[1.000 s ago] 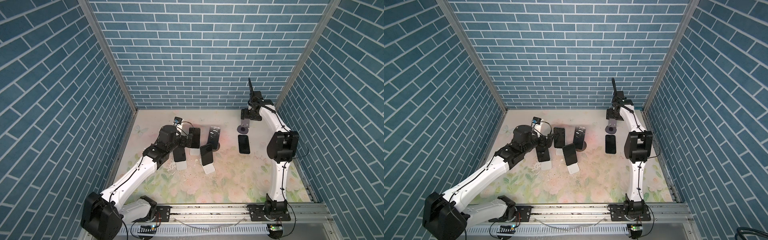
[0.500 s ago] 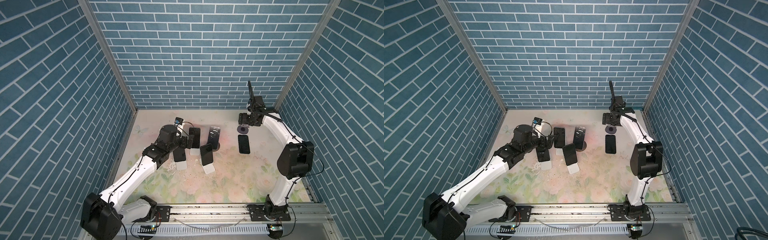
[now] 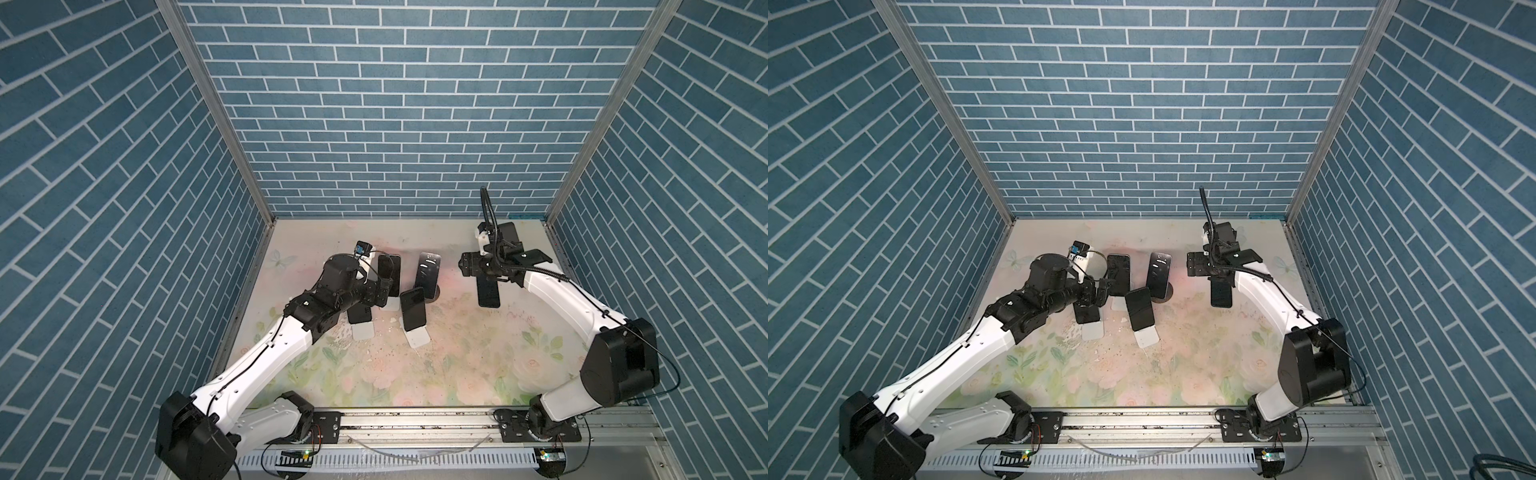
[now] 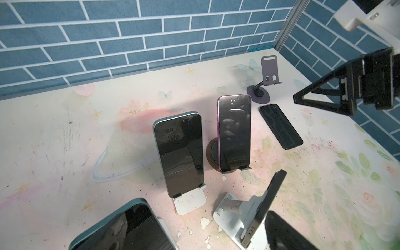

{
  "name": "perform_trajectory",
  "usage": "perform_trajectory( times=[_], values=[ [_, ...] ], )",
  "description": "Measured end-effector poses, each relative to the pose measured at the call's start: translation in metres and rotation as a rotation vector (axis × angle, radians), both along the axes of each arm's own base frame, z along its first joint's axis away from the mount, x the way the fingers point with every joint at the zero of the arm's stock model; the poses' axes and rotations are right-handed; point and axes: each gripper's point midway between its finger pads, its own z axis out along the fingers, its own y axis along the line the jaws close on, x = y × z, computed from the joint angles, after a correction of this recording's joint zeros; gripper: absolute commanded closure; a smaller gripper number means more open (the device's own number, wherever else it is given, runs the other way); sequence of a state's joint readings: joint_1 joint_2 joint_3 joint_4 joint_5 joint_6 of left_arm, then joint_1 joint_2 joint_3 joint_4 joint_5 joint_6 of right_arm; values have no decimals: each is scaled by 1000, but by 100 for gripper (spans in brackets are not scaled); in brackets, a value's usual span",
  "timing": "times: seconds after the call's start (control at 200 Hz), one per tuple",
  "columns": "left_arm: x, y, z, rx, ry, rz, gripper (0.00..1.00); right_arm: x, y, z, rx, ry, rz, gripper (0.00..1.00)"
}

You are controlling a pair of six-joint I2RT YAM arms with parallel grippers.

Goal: Remove the phone from the phone stand

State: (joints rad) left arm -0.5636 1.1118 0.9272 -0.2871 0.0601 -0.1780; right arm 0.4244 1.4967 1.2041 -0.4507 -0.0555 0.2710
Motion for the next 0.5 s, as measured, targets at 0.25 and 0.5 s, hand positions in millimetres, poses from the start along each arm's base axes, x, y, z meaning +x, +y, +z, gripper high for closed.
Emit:
perform_trajectory(
  times=[0.25, 0.5],
  values=[
    [-13, -11, 10, -53, 1, -85, 0, -43, 33, -6, 32, -32, 126, 13],
    [-25, -9, 15, -74, -7, -106, 0, -88, 59, -4, 69, -65, 251, 7]
  ],
)
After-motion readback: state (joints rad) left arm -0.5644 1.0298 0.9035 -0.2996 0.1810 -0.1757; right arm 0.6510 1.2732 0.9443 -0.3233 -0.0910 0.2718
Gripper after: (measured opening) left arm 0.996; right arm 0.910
